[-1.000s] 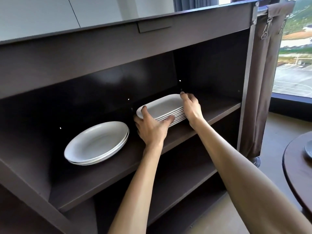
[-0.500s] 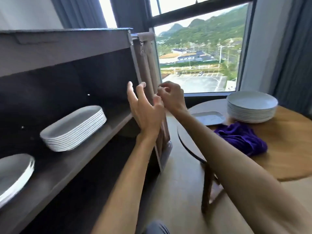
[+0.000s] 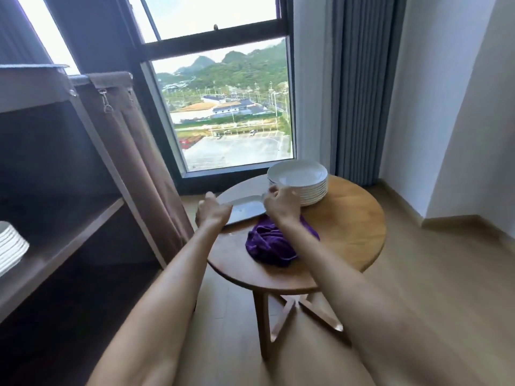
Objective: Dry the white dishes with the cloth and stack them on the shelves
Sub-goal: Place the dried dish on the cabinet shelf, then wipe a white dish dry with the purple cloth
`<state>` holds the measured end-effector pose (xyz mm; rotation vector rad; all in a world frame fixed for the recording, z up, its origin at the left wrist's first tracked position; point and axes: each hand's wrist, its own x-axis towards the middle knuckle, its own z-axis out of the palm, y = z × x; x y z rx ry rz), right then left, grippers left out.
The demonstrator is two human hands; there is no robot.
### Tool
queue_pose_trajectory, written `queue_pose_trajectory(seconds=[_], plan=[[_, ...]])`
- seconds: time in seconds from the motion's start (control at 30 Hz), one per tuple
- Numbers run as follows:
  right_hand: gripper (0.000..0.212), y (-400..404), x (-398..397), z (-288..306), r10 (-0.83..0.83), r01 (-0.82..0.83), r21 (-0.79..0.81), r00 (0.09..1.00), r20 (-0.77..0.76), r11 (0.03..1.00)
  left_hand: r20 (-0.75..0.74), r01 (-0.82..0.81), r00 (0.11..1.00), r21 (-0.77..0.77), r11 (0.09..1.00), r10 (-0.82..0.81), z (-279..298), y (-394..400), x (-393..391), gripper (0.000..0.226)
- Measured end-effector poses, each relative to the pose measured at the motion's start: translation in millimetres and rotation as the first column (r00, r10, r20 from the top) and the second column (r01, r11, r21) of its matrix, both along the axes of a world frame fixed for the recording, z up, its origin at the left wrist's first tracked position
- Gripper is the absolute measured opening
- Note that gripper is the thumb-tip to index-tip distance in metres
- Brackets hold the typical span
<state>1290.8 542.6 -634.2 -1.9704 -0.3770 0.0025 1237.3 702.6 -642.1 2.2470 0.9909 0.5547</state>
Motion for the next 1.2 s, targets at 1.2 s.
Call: queue_pose_trajectory(seconds=[1.2], plan=[[0.038,19,50,-84,-0.253,0.235,-0.36,0.968,-0.002,0.903,0.251,0.071,0.799,-0.942,0.327,0.547,-32,16,-17,0.029]])
